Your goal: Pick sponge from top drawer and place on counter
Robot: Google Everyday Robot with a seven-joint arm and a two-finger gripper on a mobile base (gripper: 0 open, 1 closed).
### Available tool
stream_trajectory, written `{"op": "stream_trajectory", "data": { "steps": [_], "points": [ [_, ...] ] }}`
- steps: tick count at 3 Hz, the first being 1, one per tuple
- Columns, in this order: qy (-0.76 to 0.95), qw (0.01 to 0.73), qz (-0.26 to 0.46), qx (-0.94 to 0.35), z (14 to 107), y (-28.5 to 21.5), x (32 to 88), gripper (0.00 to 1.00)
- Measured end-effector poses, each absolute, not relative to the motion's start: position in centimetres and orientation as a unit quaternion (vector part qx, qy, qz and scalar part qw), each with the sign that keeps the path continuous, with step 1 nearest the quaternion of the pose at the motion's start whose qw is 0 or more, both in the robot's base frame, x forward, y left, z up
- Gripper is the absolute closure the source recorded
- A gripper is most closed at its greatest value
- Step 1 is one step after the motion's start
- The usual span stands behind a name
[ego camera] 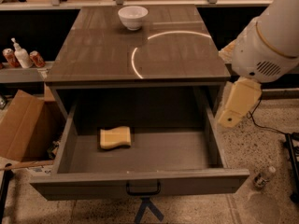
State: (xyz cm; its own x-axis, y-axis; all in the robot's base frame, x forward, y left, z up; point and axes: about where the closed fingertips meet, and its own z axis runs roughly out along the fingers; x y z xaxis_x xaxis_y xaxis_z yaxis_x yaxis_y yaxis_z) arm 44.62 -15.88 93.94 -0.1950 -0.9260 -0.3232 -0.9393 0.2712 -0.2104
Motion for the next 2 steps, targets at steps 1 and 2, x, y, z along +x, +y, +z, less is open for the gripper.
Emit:
{"op": "stream_trajectory", "data": {
  "steps": [1, 2],
  "points": [
    [0.779, 0.202, 0.072, -0.589, 90.56, -11.97, 44.72, 0.00],
    [0.776, 0.205, 0.076, -0.591, 89.82, -11.67, 44.59, 0.00]
  ]
}}
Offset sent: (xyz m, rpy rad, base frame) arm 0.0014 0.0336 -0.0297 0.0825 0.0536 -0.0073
